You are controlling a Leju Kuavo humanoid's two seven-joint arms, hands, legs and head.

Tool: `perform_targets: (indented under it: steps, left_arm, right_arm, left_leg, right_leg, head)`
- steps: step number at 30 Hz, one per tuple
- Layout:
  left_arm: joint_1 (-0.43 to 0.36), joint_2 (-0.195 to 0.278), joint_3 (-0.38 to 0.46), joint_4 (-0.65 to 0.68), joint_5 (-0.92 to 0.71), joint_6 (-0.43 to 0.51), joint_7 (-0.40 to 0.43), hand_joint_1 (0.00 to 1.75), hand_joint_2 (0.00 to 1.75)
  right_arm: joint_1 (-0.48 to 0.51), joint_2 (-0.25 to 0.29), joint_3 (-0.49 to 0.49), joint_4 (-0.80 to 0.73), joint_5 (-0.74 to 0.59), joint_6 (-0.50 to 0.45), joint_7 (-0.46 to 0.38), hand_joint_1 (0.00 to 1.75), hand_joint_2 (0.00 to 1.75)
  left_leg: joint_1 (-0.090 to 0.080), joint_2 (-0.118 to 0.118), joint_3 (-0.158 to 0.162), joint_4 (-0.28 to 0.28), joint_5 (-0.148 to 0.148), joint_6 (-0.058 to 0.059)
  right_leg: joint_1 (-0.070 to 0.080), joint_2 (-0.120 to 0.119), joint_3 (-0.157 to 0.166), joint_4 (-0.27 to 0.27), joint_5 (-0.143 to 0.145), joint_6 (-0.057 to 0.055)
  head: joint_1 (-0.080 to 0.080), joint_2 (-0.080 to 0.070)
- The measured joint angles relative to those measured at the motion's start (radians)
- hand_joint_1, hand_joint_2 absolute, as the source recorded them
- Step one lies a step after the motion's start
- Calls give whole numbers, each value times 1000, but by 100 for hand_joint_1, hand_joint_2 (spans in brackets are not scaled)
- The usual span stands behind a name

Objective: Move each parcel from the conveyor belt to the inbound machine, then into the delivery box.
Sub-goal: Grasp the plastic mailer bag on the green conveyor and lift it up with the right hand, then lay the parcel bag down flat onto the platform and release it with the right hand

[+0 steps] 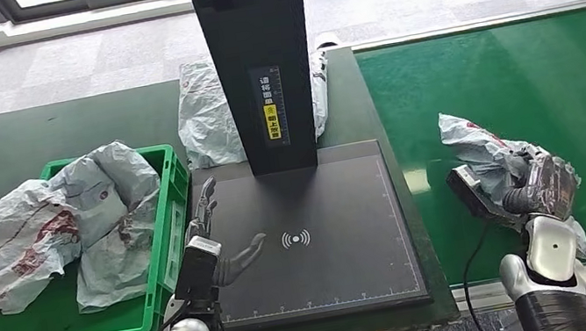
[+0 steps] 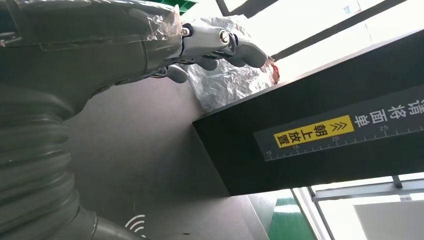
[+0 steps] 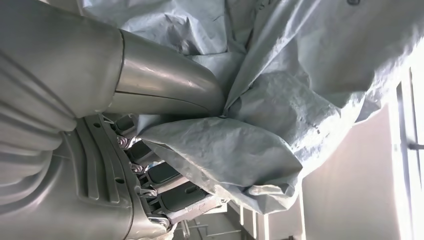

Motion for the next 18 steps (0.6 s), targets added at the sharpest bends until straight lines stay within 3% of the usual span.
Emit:
perform_targets:
  steps: [4,7,10,18]
  left_arm:
    - [0,0,2,-2,-2,2,1,0,175]
    - [0,0,4,-2,-16,14,-1,0,175]
    - [-3,0,6,-2,-38,26,-8,0,175]
    - [-76,-13,5,31,-54,18,-16,0,175]
  right_arm:
    - [8,7,10,-31,-30,-8,-34,175,175]
    - [30,30,50,-93,-137,-7,-156,175,175]
    - [66,65,172,-200,-231,37,-238,175,175]
    - [0,118,543,-272,-498,112,-277,175,175]
  left_leg:
    - [0,0,0,0,-1,1]
    - [0,1,-1,0,-1,0]
    - [0,2,0,0,-1,0]
    - [1,3,0,-1,2,-3]
  right_leg:
    - [0,0,0,0,0,0]
    - [0,1,0,0,0,0]
    - [1,3,-1,0,0,0]
    - [3,4,-3,1,1,-3]
  head:
    - [0,0]
    - [0,0]
    - [0,0]
    - [0,0]
